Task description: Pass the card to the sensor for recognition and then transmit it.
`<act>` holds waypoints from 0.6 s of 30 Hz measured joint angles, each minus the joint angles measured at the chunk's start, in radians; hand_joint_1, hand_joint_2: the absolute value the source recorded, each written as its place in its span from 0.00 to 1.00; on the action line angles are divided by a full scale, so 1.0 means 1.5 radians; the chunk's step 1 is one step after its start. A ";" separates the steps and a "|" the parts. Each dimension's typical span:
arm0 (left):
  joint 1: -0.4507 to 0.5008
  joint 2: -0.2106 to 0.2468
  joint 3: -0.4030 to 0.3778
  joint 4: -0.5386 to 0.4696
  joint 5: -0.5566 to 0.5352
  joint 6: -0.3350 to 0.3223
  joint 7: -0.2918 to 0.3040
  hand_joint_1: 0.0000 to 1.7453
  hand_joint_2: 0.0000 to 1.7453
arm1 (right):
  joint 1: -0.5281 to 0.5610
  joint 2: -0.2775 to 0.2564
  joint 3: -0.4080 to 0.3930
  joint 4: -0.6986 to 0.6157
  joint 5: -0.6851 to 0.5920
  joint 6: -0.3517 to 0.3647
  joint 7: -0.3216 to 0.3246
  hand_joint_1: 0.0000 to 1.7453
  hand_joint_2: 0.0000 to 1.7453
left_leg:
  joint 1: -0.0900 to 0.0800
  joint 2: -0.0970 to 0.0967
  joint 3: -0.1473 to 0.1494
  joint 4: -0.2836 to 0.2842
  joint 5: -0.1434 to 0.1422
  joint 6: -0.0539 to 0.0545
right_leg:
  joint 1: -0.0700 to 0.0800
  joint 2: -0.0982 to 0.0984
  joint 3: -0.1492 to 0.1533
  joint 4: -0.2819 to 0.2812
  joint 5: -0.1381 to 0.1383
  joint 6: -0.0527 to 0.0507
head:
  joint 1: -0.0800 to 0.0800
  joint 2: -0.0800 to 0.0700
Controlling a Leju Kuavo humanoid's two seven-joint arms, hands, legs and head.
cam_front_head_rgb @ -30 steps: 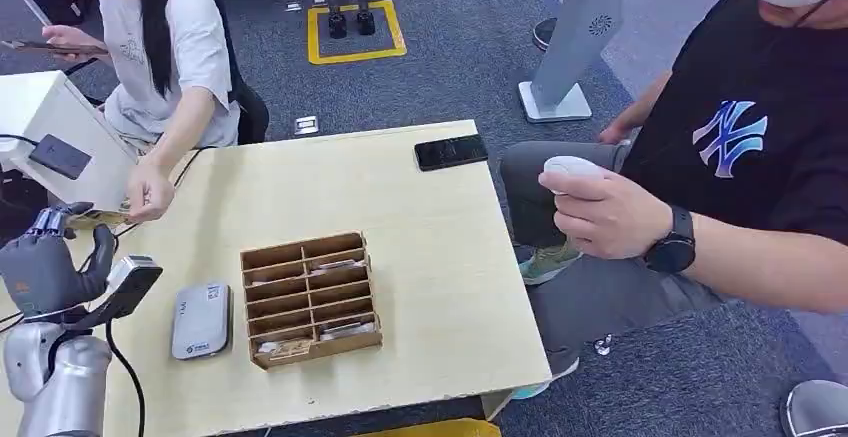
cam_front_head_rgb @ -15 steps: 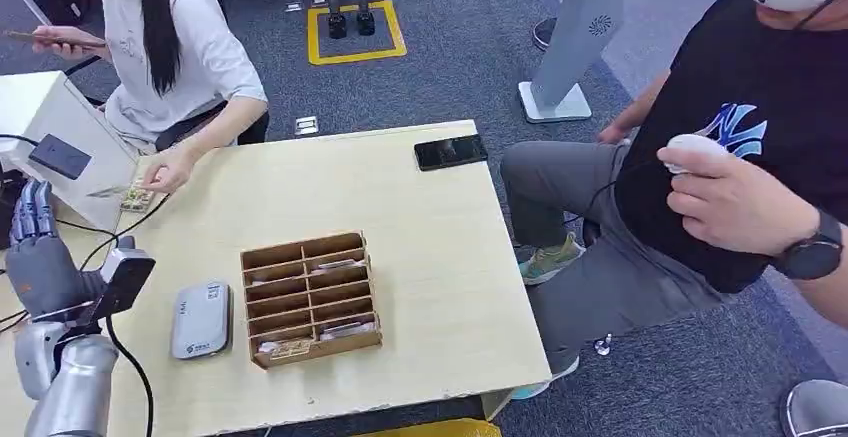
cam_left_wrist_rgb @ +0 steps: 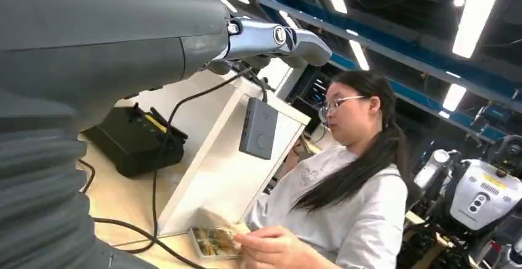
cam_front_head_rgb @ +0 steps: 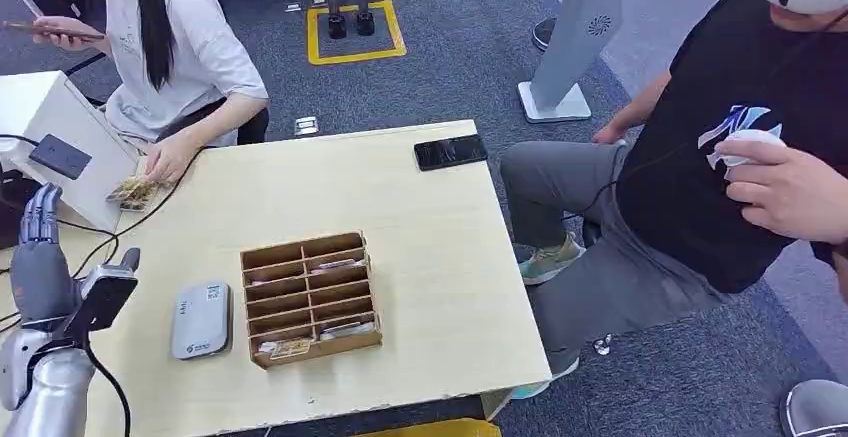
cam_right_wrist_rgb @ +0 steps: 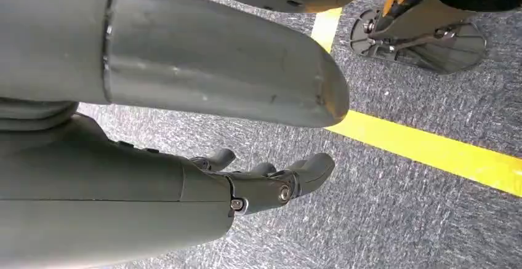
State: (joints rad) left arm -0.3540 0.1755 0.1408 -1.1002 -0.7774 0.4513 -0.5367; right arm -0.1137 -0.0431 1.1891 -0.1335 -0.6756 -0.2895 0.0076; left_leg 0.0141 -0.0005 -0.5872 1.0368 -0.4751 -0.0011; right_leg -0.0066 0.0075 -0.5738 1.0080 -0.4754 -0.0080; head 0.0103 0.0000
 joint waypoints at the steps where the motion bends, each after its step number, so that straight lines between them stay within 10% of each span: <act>1: 0.002 0.000 -0.001 -0.004 0.003 -0.002 0.000 0.00 1.00 | 0.000 0.000 0.000 0.000 0.000 0.000 0.000 0.00 0.00 | 0.000 0.000 0.000 0.000 0.000 0.000 | 0.000 0.000 0.000 0.000 0.000 0.000 | 0.000 0.000; 7: 0.140 0.044 -0.034 -0.147 0.030 -0.101 -0.028 0.00 1.00 | 0.004 0.000 0.000 0.002 -0.039 -0.006 -0.002 0.00 0.00 | 0.000 0.005 0.001 0.000 -0.003 -0.001 | 0.000 0.006 0.000 0.000 0.000 0.000 | 0.001 0.000; 12: 0.338 0.093 -0.049 -0.343 -0.011 -0.089 -0.042 0.00 1.00 | 0.014 0.000 0.000 0.005 -0.061 -0.016 -0.013 0.00 0.00 | 0.000 0.004 0.001 0.000 -0.005 -0.001 | 0.000 0.006 -0.001 0.000 -0.004 0.000 | 0.000 0.000; 18: 0.445 0.134 -0.114 -0.457 -0.138 -0.019 0.034 0.00 1.00 | 0.012 0.000 -0.001 0.006 -0.076 -0.021 -0.023 0.00 0.00 | 0.000 0.003 0.001 0.000 -0.005 0.000 | 0.000 0.004 0.000 0.000 -0.004 0.001 | 0.000 0.000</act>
State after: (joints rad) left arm 0.3132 0.3772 -0.0303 -1.7854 -0.9843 0.4224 -0.4859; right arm -0.0950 -0.0435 1.1879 -0.1251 -0.7893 -0.3204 -0.0267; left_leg 0.0142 0.0043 -0.5862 1.0364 -0.4829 -0.0007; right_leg -0.0067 0.0128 -0.5739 1.0080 -0.4819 -0.0070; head 0.0103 0.0000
